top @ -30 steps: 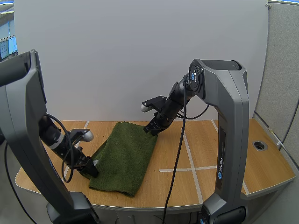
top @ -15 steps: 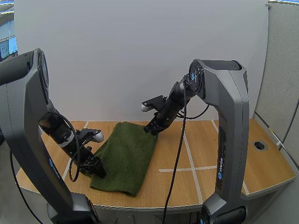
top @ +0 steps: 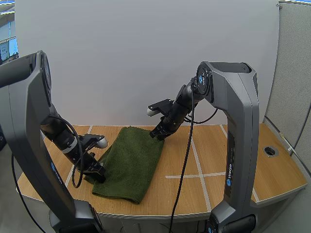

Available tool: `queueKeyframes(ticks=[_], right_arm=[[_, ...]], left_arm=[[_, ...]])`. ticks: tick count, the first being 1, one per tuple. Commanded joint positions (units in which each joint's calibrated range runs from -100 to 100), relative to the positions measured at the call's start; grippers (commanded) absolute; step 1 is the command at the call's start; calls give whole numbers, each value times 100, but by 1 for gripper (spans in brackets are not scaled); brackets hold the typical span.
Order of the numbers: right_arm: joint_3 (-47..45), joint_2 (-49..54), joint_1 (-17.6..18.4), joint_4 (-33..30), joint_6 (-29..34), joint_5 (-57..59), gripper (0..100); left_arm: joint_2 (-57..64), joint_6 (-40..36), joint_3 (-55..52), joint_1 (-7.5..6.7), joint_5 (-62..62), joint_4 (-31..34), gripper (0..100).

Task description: Fold the towel

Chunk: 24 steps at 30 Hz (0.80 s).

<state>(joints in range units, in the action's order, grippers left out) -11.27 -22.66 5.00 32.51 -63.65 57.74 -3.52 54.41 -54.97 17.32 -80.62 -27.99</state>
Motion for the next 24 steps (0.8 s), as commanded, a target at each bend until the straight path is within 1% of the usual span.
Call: queueKeyframes(ticks=[1,4,7,16,20,24], right_arm=[[-24,103,-26,-62,-43,-38,0],[-24,103,-26,-62,-43,-38,0],[-24,103,-26,-62,-43,-38,0],[-24,103,-26,-64,-43,-21,0],[-24,103,-26,-64,-43,60,0],[-24,103,-26,-78,-43,94,0]], left_arm=[[-78,-62,162,-25,-885,89,0],[26,-215,523,-25,-1551,89,0],[184,-336,839,-25,-1938,89,0],[334,-345,1106,-25,-1938,224,0],[334,-345,1106,-25,-1648,265,0],[334,-358,1106,-25,-1938,237,0]])
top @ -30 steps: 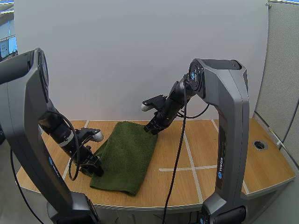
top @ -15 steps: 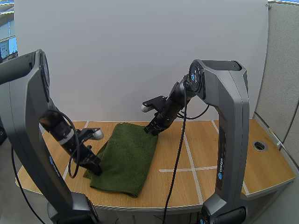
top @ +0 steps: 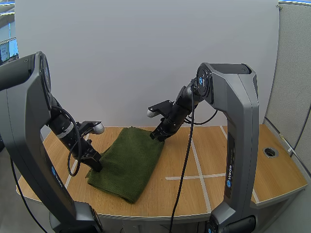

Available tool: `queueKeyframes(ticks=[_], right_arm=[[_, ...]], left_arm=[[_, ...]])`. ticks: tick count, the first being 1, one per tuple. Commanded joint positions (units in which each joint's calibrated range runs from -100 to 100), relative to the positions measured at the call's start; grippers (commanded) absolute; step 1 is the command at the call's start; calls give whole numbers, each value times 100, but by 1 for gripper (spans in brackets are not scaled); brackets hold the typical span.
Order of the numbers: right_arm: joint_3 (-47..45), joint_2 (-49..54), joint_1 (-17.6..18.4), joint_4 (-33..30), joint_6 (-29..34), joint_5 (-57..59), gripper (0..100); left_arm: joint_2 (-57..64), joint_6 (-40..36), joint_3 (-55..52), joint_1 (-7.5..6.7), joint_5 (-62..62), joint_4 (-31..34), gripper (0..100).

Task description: Fold the towel

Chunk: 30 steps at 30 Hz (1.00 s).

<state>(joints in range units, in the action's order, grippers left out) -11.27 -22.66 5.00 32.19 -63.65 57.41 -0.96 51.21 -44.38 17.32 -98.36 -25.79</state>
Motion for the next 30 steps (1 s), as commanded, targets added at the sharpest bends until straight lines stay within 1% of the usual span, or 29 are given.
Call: queueKeyframes(ticks=[1,5,7,10,12,13,14,16,22,23,24,26,28,29,30], right_arm=[[-24,103,-26,-46,-43,128,0],[-24,103,-26,-46,-43,166,0],[-24,103,-26,-46,-43,182,0],[-24,103,-26,-57,-43,185,0],[-24,103,-26,-77,-43,185,0],[-24,103,-26,-77,-43,185,0],[-24,103,-26,-77,-43,185,0],[-24,103,-26,-77,-43,185,0],[-24,103,-26,-77,-43,185,0],[-24,103,-26,-77,-43,185,0],[-24,103,-26,-77,-43,185,0],[-24,103,-26,-77,-43,185,0],[-24,103,-26,-77,-43,185,0],[-24,103,-26,-87,-43,185,0],[-24,103,-26,-99,-43,185,0]], left_arm=[[77,-39,47,-25,-164,17,0],[77,-39,47,-25,-164,28,0],[77,-39,47,-25,-164,28,3],[77,-39,47,-25,-164,-23,20],[77,-39,47,-25,-164,-66,37],[77,-39,47,-25,-164,-76,41],[77,-39,47,-25,-164,-99,49],[77,-41,47,-25,-164,-110,52],[77,-41,47,-25,-164,-110,50],[77,-41,47,-25,-164,-110,49],[77,-41,47,-25,-164,-110,44],[77,-26,47,-25,-164,-99,27],[77,-8,47,-25,-164,-99,2],[77,6,47,-25,-164,-99,0],[77,13,47,-25,-164,-99,0]])
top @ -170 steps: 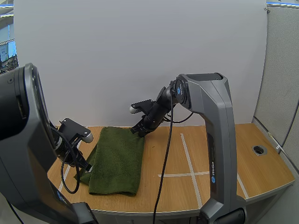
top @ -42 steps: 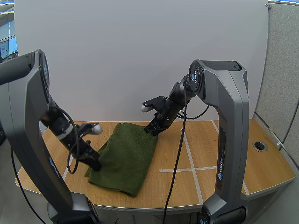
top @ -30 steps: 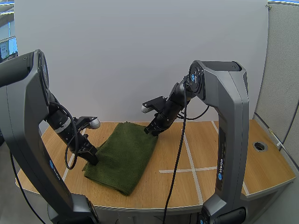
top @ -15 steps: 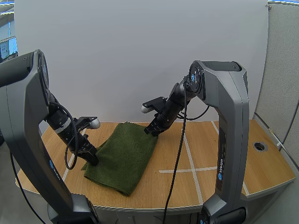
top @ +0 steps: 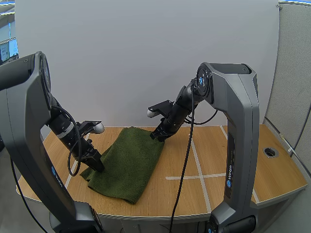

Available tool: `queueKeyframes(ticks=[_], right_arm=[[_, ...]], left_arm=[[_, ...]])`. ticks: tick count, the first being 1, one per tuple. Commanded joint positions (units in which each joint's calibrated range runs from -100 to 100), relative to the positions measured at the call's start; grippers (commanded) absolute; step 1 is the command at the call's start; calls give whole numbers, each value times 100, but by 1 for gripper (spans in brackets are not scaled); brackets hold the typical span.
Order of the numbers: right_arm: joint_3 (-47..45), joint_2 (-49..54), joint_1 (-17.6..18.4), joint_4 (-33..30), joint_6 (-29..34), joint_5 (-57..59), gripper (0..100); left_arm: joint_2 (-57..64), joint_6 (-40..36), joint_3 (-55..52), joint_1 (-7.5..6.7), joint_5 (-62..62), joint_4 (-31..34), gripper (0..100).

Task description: Fold the towel

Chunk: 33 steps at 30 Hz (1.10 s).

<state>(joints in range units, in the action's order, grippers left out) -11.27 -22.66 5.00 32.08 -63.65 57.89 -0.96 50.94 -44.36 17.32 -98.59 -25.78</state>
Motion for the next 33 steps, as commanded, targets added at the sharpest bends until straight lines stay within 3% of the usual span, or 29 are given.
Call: queueKeyframes(ticks=[1,22,33], right_arm=[[-24,103,-26,-88,-43,136,0],[-24,103,-26,-108,-43,209,0],[-24,103,-26,-125,-43,213,0]], left_arm=[[77,63,45,-25,-141,-101,0],[87,-33,746,-25,452,444,0],[-585,-144,717,-18,1207,590,0]])
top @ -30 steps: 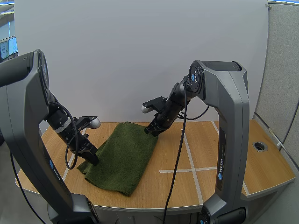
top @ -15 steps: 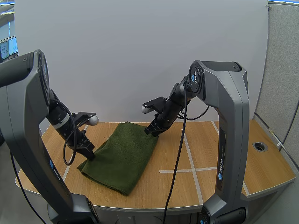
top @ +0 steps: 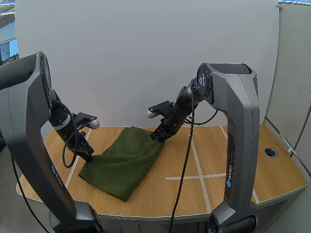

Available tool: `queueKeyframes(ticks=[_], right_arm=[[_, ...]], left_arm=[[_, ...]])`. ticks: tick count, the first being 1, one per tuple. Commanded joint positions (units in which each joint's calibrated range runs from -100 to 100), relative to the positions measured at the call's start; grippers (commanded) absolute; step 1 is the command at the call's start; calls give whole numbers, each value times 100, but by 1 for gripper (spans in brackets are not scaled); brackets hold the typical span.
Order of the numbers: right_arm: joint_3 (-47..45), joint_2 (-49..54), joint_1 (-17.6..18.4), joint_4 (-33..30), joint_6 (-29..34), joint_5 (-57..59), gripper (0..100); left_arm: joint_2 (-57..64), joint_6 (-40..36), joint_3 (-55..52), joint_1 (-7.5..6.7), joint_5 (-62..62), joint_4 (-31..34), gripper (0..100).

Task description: Fold the towel

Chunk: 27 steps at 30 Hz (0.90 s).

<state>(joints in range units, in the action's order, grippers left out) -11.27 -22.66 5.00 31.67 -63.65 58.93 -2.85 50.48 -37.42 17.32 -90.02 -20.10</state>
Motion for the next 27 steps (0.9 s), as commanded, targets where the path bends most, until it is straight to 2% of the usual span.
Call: queueKeyframes(ticks=[1,7,8,9,14,16,18,20,27], right_arm=[[-24,103,-26,-83,-43,109,0],[-24,103,-26,-83,-43,109,0],[-24,103,-26,-83,-43,109,0],[-24,103,-26,-83,-43,109,0],[-24,103,-26,-83,-43,109,0],[-24,103,-26,-94,-43,109,0],[-24,103,-26,-108,-43,109,0],[-24,103,-26,-108,-43,109,0],[-24,232,-26,-109,-43,74,0]], left_arm=[[-469,-99,23,-18,350,22,0],[-683,-196,23,-18,980,-58,0],[-683,-206,23,-18,1000,-100,4],[-671,-206,23,-18,1000,-141,9],[-660,-206,23,-18,1000,-195,51],[-660,-250,23,-18,982,-195,62],[-629,-318,23,-18,890,-195,69],[-526,-339,23,-18,686,-211,73],[105,-287,36,-18,97,-640,73]])
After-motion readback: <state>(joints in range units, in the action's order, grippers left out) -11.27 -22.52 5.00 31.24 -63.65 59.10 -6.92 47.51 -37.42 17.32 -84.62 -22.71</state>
